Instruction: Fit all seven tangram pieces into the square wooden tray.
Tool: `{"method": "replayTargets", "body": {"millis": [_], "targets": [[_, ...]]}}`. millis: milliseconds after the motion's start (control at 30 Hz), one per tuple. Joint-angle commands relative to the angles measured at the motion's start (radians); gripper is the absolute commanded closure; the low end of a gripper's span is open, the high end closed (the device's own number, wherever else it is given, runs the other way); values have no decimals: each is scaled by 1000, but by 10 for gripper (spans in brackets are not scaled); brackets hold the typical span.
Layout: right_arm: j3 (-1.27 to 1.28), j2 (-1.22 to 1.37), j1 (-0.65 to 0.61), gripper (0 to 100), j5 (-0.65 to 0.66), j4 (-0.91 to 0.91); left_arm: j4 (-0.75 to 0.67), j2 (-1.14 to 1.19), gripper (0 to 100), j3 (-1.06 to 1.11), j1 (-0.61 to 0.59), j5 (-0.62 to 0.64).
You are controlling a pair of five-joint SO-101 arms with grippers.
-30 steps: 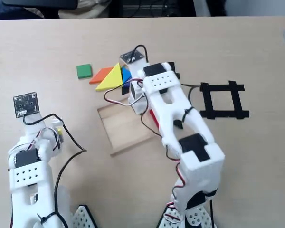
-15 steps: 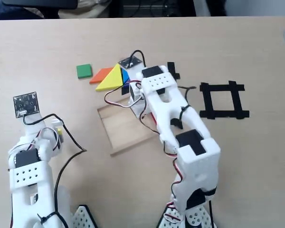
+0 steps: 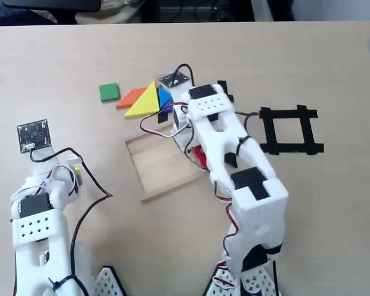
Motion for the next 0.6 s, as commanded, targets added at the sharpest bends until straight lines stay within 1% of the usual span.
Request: {"method": "replayTargets", "body": {"millis": [0,200,367,467,567], "targets": [[-48,-4,11,972,12,-9,-18,-15,828,-4,-10,-11],[-42,-4,14,988,12,-29,-18,-15,828,-4,-10,-11],[-71,-24,55,988,12,-17,-18,-15,828,-4,-5,-11],[-140,-67,75,988,12,51,-18,-21,829,4,-4,-11],[-217,-124,55,988,11,140,-18,-25,829,2,-10,-3]]}}
